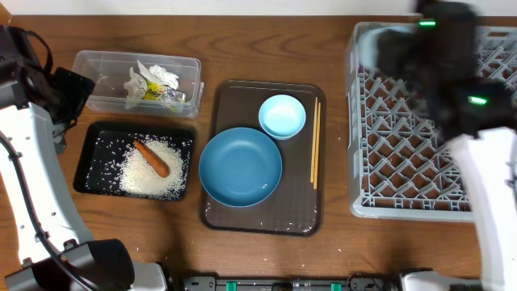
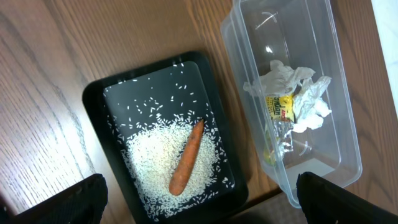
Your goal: Sort waste into correct bins and load items into the dishwasher rack
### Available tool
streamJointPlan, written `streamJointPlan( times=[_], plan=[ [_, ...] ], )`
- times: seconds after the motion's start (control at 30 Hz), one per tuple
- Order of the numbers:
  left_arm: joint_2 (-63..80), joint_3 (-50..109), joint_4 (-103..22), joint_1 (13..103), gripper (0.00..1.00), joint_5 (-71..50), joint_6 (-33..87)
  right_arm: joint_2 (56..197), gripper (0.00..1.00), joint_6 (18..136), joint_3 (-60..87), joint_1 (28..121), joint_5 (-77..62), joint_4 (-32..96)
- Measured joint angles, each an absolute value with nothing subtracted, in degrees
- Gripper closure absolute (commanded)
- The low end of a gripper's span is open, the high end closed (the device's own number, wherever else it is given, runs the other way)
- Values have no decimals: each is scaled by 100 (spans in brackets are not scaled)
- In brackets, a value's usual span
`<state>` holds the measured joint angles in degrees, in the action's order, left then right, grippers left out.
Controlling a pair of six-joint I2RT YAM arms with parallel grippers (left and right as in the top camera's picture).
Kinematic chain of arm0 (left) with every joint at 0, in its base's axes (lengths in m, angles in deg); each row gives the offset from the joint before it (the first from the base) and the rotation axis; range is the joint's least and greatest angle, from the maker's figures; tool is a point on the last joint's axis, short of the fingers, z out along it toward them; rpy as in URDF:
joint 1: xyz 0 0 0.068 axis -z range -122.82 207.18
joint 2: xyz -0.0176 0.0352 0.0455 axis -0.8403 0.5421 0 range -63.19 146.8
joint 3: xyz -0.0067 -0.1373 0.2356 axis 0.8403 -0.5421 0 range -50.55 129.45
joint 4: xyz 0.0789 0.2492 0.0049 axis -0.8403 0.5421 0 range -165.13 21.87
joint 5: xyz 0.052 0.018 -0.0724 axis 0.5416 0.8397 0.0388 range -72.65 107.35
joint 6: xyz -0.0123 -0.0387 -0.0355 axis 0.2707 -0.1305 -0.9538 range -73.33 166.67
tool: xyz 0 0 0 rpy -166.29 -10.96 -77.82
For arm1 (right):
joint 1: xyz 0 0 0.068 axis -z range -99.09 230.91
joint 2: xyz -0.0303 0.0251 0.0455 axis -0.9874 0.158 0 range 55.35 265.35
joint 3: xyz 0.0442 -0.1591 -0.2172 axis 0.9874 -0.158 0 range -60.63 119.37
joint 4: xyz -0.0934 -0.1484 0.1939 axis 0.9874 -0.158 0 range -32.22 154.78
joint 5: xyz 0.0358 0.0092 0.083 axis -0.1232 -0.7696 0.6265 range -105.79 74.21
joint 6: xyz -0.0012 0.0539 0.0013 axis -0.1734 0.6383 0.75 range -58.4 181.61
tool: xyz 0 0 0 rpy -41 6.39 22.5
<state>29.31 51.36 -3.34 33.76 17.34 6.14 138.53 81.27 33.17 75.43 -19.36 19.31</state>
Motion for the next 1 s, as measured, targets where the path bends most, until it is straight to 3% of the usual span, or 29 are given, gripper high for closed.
streamJointPlan(
  times=[0.37, 0.77, 0.8, 0.87, 1.0],
  plan=[
    [2931, 5136, -332, 3376, 1, 1732, 614, 14185, 48, 7893, 3317, 10691, -2037, 1681],
    [2931, 5136, -332, 3376, 1, 1734, 614, 15387, 41, 7792, 3314, 11744, -1997, 1725],
    [2931, 5136, -332, 3376, 1, 1734, 614, 15449, 39, 7777, 3314, 11786, -1997, 1740],
    [2931, 5136, -332, 3376, 1, 1734, 614, 15532, 26, 7748, 3314, 11847, -2010, 1751],
    [2931, 5136, -334, 3376, 1, 1734, 614, 15562, 16, 7687, 3314, 11928, -1989, 1758]
  ],
)
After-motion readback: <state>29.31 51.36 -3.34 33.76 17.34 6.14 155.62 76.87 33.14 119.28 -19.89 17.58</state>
